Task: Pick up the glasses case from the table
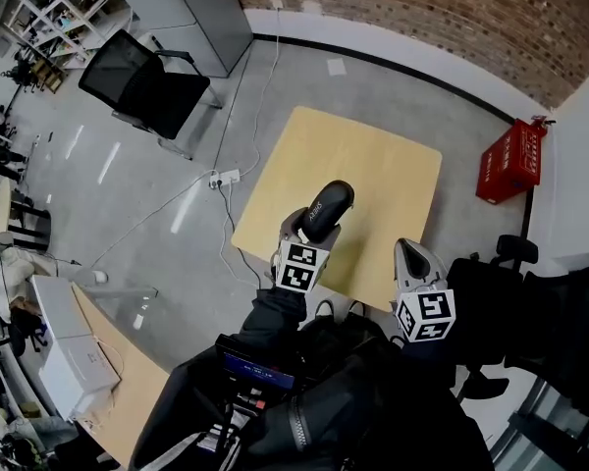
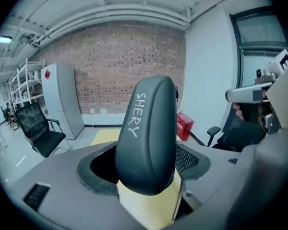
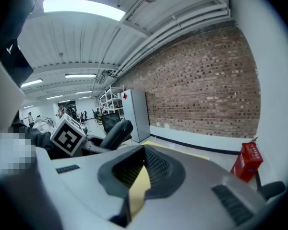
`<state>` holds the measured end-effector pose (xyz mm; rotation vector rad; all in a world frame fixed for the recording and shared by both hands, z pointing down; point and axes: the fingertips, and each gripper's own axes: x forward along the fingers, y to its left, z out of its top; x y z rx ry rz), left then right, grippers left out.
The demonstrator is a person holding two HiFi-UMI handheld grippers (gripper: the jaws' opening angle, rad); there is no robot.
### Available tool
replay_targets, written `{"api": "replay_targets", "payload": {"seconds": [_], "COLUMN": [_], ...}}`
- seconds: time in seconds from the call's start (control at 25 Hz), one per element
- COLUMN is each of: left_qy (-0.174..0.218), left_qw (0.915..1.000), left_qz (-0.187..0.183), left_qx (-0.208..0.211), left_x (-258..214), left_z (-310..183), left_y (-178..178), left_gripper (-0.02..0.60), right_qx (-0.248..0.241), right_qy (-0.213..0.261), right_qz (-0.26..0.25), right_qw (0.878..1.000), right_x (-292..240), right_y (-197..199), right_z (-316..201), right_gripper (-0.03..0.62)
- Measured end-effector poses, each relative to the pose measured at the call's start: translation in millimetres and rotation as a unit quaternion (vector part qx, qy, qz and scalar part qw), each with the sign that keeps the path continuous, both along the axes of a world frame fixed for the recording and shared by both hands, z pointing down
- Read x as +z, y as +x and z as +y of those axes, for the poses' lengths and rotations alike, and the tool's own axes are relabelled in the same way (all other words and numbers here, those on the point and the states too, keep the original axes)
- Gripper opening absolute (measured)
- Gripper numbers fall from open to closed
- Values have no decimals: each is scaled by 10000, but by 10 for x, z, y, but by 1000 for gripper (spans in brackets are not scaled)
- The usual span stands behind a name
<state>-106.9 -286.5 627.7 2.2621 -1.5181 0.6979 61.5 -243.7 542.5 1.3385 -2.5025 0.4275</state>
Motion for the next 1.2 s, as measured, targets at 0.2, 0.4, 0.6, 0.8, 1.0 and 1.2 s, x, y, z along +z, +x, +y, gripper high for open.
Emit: {"api": "replay_targets", "payload": {"seconds": [0.2,0.4,0.6,0.8,1.0,1.2], "left_qy": [603,1065,1425,1771,2094,2367], "left_qw": [9979,9932,9875,9809,9736,9668], "left_qz": [168,346,475,578,690,773], "left_qx": [-194,-322,-487,-561,-592,-572], "left_x": [-542,-964,-1300,-1584,-1835,-2059], "left_z": [15,56,86,129,185,199], "left_y": [-41,-49,-87,-133,-138,-123], "left_gripper": [344,344,344,344,344,344], "right_qx": [-18,36,114,115,42,30], "right_qy": [290,509,686,971,1228,1457], "right_qz": [-74,-82,-74,-133,-120,-141], "right_qw": [9996,9987,9976,9951,9924,9892], "right_x": [-236,-410,-589,-810,-1008,-1181], "right_y": [-76,-111,-98,-114,-144,-130], "right_z": [-4,-31,-68,-67,-37,-38], "right_gripper": [3,3,3,3,3,3]}}
